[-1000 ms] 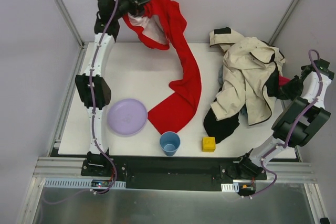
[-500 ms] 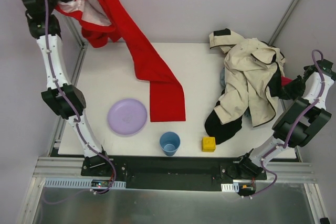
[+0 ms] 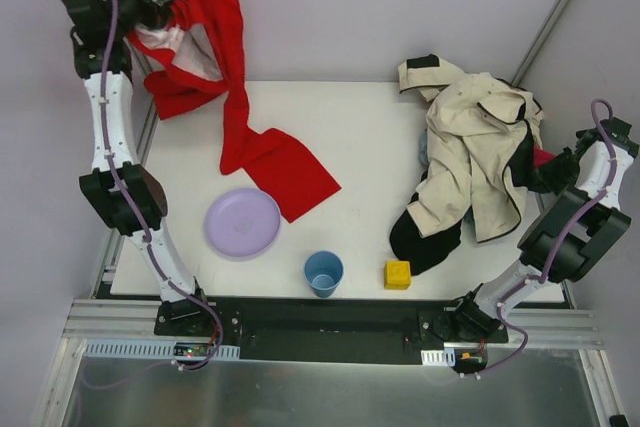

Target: Pick out a specific cloth from the pile

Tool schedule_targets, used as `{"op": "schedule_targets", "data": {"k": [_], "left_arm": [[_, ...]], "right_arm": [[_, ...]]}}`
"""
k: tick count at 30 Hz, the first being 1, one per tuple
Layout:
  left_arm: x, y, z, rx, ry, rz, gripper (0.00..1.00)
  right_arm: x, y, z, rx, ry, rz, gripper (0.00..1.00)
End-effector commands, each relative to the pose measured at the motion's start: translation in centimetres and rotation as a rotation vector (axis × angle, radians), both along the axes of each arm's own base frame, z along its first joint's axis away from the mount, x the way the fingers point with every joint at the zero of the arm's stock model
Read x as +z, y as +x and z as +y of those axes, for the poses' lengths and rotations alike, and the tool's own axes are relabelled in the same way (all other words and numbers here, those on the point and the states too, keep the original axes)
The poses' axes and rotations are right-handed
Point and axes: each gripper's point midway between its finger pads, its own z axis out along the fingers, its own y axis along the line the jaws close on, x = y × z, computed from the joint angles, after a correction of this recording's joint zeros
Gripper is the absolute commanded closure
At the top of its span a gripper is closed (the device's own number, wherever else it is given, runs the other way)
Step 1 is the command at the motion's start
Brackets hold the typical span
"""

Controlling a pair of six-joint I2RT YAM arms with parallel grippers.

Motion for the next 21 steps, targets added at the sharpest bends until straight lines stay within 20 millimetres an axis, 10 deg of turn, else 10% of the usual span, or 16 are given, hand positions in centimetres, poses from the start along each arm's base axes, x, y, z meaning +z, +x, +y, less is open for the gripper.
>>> {"op": "schedule_targets", "data": {"k": [1,13,21], "left_arm": [[-4.4,-1.2,-3.9,-0.077,0.102,0.042,1.00],[-26.9,-2.3,-5.3,-0.099,0.143,0.490,1.00],[-36.0,-5.0,-4.8,-0.095,0.197,0.746,1.00]], "right_arm": [[2.5,0.0,-0.3,-0.031,-0.038,-0.082,0.95],[0.4,-1.9,1.2,-0.040,-0.016,-0.057,0.93],[0.1,-2.4,1.2,-0.028,-0.029,-0.041,0.90]]}}
